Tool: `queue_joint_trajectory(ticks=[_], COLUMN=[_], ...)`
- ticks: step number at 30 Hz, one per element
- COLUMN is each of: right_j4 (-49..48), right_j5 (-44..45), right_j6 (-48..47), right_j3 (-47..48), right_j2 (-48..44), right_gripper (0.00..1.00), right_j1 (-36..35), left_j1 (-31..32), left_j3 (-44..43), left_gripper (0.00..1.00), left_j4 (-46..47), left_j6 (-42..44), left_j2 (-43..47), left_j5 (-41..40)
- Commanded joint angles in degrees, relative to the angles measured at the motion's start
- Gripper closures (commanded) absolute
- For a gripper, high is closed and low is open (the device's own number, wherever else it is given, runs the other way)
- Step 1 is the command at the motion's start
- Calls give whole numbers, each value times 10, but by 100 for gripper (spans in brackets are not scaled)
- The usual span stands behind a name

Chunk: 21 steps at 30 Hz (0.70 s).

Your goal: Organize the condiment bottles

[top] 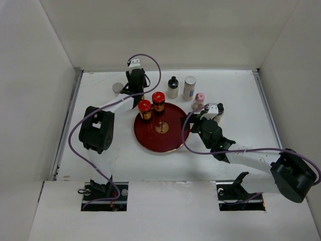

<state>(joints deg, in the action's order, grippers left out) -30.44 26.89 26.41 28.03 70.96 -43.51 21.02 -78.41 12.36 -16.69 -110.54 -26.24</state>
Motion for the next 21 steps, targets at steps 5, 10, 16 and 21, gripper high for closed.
queue_joint_trajectory(ticks=[5,10,16,21], right_j4=[-23,-24,-23,-23], right_j5=[-4,-6,-7,-7], right_j6=[4,7,7,7], right_j3=[7,7,9,8], right_j2=[-11,-9,-8,-13], right_gripper=[1,1,1,1], right_j1=[0,0,0,0], left_j1=[1,8,26,50], left_j3=[-27,-14,20,52], left_gripper=[75,77,77,77], left_j4=[15,28,67,78], left_j6=[8,20,43,71], left_j2=[15,80,168,243], left_j5=[8,-6,-23,-47])
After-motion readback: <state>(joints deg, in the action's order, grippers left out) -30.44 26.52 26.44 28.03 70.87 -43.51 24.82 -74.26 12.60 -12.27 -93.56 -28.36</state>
